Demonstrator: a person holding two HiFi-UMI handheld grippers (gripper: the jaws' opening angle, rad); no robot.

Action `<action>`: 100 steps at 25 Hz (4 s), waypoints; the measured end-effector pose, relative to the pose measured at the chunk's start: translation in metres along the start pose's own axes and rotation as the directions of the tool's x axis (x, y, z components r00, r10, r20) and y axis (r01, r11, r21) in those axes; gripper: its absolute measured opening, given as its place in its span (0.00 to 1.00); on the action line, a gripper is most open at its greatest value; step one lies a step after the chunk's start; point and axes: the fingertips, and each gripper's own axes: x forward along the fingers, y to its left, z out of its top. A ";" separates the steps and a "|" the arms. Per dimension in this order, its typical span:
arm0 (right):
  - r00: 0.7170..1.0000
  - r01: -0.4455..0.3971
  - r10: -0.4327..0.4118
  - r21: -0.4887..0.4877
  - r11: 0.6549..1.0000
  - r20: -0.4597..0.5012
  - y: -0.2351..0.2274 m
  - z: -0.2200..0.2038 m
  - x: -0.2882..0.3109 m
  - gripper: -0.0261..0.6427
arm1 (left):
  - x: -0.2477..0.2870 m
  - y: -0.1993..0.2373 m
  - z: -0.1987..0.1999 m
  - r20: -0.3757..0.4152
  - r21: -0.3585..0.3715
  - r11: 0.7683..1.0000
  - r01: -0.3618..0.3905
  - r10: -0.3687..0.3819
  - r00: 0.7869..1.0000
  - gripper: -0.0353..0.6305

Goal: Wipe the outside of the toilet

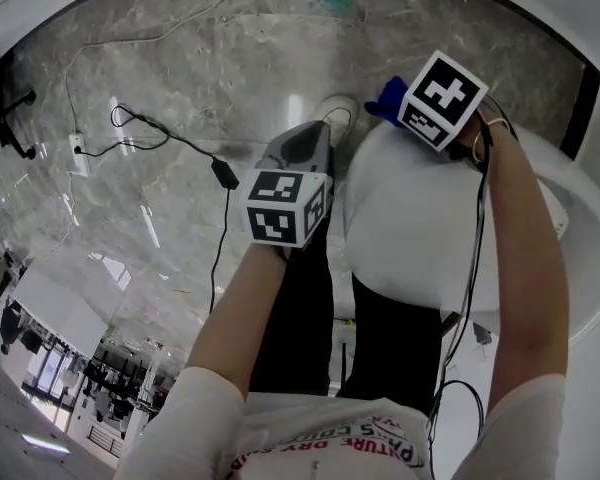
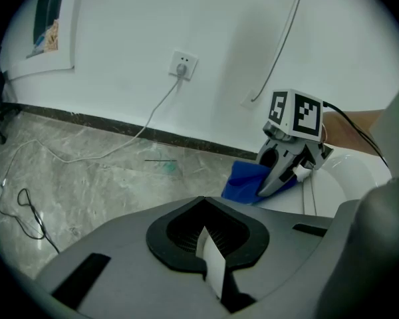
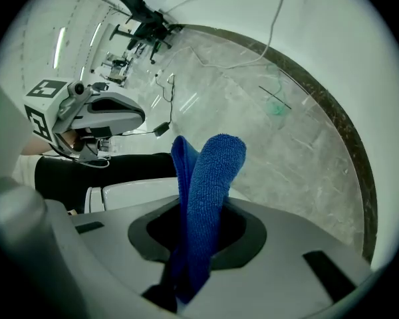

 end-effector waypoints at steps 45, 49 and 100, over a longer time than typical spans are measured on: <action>0.912 -0.070 -0.004 0.165 0.984 0.411 0.140 0.072 -0.118 0.15 | -0.133 -0.015 0.090 0.143 0.051 0.995 -0.085 0.077 0.987 0.06; 0.854 0.062 -0.222 0.332 0.941 0.470 0.123 0.017 -0.207 0.15 | -0.156 -0.084 0.154 0.140 0.130 0.991 -0.036 0.018 0.990 0.06; 0.124 -0.521 -0.959 0.805 -0.283 -0.256 0.632 -0.220 -0.313 0.15 | -0.583 -0.409 0.052 -0.566 0.703 -0.104 0.703 -0.681 0.465 0.06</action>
